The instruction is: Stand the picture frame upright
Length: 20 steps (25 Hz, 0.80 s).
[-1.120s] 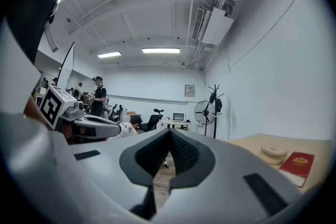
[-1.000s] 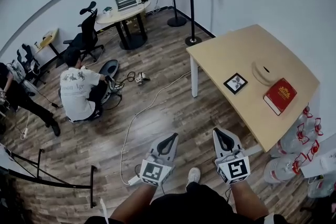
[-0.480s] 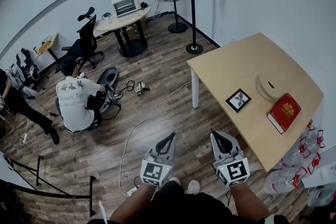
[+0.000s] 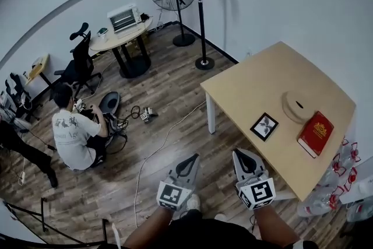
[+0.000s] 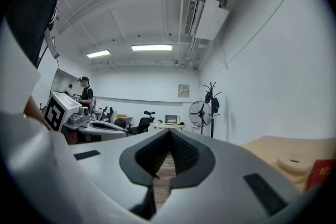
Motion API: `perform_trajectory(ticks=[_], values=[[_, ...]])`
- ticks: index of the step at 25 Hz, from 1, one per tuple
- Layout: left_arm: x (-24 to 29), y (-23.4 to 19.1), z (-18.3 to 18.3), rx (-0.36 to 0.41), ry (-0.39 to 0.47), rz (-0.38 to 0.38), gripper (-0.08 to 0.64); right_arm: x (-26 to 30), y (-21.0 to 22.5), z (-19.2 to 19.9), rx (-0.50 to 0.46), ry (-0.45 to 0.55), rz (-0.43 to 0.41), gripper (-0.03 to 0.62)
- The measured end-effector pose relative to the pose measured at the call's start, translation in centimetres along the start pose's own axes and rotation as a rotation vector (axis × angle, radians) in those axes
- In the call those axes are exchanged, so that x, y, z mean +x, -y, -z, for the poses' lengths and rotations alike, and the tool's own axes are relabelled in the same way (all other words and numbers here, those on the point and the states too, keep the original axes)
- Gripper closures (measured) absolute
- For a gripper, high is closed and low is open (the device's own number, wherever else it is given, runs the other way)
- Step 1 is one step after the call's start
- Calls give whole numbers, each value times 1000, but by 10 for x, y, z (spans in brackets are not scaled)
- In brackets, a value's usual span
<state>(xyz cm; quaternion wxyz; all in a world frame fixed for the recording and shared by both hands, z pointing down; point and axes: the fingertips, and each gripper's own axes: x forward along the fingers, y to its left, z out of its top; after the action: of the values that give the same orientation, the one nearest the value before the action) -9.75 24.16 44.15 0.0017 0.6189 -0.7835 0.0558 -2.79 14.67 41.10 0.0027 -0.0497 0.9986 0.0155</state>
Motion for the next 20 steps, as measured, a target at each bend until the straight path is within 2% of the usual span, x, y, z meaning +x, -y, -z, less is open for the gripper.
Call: perform_trajectory(ticks=[9, 12, 20], values=[[55, -67, 5, -23, 17, 139, 559, 68, 24, 10, 2, -14, 126, 583], [69, -83, 7, -10, 18, 176, 560, 79, 32, 11, -3, -20, 195, 583], [108, -94, 11, -20, 27, 270, 560, 86, 62, 14, -15, -20, 348, 581]])
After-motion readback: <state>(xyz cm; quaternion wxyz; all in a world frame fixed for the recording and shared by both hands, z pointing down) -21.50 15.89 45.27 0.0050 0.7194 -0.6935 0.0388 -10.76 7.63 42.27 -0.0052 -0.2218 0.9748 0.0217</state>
